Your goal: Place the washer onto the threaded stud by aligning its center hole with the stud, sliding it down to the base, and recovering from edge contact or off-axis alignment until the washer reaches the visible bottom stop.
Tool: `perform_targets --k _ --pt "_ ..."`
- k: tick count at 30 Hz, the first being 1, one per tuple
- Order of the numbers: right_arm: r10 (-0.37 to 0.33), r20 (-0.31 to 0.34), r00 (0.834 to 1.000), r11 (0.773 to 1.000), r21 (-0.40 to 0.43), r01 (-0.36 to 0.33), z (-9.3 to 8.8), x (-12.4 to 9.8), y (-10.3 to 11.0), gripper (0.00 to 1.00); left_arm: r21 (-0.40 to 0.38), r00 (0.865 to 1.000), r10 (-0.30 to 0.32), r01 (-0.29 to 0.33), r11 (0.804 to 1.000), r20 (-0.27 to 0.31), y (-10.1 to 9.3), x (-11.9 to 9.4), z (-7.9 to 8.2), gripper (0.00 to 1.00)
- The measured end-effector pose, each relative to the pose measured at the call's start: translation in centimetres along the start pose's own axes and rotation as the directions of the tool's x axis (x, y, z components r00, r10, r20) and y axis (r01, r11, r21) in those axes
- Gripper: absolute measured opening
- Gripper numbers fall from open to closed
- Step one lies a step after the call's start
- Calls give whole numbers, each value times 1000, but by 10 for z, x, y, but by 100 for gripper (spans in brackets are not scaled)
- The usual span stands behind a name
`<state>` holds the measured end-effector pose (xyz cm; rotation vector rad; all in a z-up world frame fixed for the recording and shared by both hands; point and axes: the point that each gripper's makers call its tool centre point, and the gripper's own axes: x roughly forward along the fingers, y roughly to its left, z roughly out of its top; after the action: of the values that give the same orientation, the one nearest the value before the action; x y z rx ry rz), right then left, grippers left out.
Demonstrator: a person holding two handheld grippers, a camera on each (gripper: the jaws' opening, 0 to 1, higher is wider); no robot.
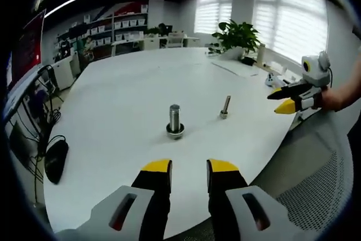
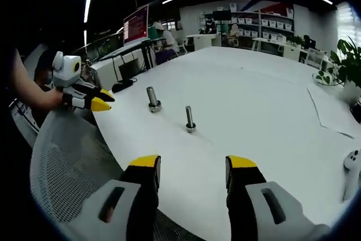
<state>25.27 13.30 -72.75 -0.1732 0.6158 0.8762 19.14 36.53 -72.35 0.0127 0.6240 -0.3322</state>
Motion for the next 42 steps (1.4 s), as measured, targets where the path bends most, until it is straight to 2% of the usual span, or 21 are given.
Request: perform_targets --k 26,36,42 --pt "-32 -34 999 999 14 32 -7 0 -5 48 -21 999 11 -12 1000 -46 2 1 -9 27" --pt "-11 -48 999 1000 3 12 -10 1 -1 46 -10 999 25 -25 1000 -31 5 0 -7 26" --pt "-22 -54 998 1000 9 22 -11 1 -3 46 4 999 31 -31 1000 -14 6 -1 -4 25"
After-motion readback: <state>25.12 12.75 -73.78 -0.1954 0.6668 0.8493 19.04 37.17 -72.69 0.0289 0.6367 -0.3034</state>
